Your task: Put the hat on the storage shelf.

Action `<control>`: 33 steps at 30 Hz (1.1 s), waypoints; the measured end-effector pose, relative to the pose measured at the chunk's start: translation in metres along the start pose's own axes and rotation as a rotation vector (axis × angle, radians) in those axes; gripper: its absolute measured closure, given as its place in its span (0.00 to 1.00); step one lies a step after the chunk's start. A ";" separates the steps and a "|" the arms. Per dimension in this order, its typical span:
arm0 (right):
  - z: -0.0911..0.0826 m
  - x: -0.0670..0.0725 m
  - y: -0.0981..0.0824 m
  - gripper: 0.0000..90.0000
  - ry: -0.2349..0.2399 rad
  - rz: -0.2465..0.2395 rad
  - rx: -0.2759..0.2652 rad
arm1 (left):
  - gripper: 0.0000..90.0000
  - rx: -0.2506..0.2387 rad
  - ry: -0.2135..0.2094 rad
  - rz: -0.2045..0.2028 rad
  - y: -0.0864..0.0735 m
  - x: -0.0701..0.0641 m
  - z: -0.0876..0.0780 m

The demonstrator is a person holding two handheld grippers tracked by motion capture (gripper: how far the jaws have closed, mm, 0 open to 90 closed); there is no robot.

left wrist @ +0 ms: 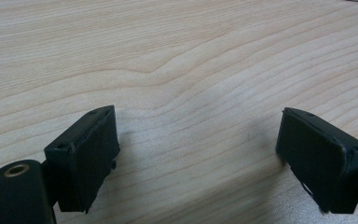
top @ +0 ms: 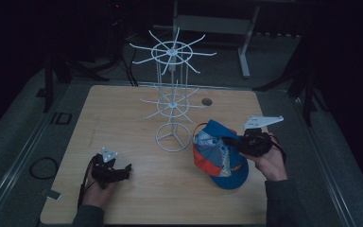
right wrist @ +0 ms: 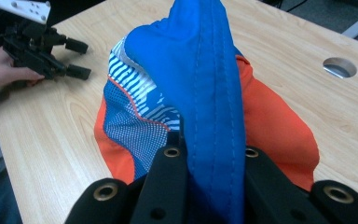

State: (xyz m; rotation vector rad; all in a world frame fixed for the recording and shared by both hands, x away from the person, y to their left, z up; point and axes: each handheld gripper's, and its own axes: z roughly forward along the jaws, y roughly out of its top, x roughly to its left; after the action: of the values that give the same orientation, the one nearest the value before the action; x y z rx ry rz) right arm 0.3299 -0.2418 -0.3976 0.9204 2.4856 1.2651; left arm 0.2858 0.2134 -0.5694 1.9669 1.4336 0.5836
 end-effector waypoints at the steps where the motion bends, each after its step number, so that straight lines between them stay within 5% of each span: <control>1: -0.001 -0.001 0.000 0.98 0.000 0.003 -0.006 | 0.15 0.000 0.000 0.000 0.000 0.000 0.000; 33: -0.045 -0.002 0.017 0.98 -0.048 0.041 -0.123 | 0.15 -0.001 0.001 0.001 0.000 0.000 0.000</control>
State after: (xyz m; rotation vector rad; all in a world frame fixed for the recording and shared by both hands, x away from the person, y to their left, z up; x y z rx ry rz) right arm 0.3192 -0.2657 -0.3570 0.9642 2.3354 1.3746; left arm 0.2858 0.2135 -0.5694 1.9676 1.4324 0.5852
